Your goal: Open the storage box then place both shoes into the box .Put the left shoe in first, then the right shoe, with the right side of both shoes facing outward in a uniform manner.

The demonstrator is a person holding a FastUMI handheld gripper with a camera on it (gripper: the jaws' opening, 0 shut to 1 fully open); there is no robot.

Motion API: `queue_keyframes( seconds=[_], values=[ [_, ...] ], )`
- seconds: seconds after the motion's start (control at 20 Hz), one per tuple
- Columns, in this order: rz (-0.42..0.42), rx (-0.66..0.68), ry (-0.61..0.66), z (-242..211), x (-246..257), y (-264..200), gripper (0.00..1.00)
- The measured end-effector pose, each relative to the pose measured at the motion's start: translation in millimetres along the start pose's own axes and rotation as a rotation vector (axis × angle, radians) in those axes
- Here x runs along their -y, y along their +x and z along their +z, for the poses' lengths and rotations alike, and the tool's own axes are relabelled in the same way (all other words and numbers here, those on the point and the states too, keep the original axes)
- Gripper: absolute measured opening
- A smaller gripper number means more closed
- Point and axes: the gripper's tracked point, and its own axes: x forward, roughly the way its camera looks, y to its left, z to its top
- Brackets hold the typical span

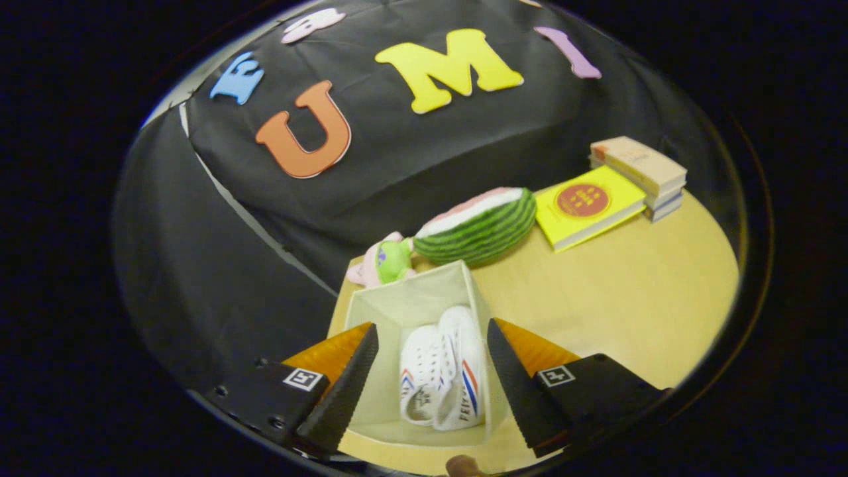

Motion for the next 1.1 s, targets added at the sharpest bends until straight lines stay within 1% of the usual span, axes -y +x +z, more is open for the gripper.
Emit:
queue_keyframes(
  seconds=[0.05,0.25,0.45,0.55,0.65,0.7,0.85,0.95,1.0,1.1],
  values=[
    [0.0,0.042,-0.041,9,-4,-10,1.0],
    [-0.052,0.192,-0.138,45,-2,-53,1.0],
    [-0.09,0.318,-0.227,65,2,-95,1.0],
    [-0.107,0.38,-0.254,72,3,-117,1.0],
    [-0.096,0.462,-0.256,80,-1,-140,1.0],
    [-0.105,0.5,-0.268,82,2,-152,1.0],
    [-0.158,0.575,-0.297,85,15,-187,1.0],
    [-0.129,0.601,-0.283,85,9,-209,1.0],
    [-0.121,0.592,-0.29,80,10,-218,1.0],
    [-0.145,0.594,-0.297,77,20,-236,1.0]
  ],
)
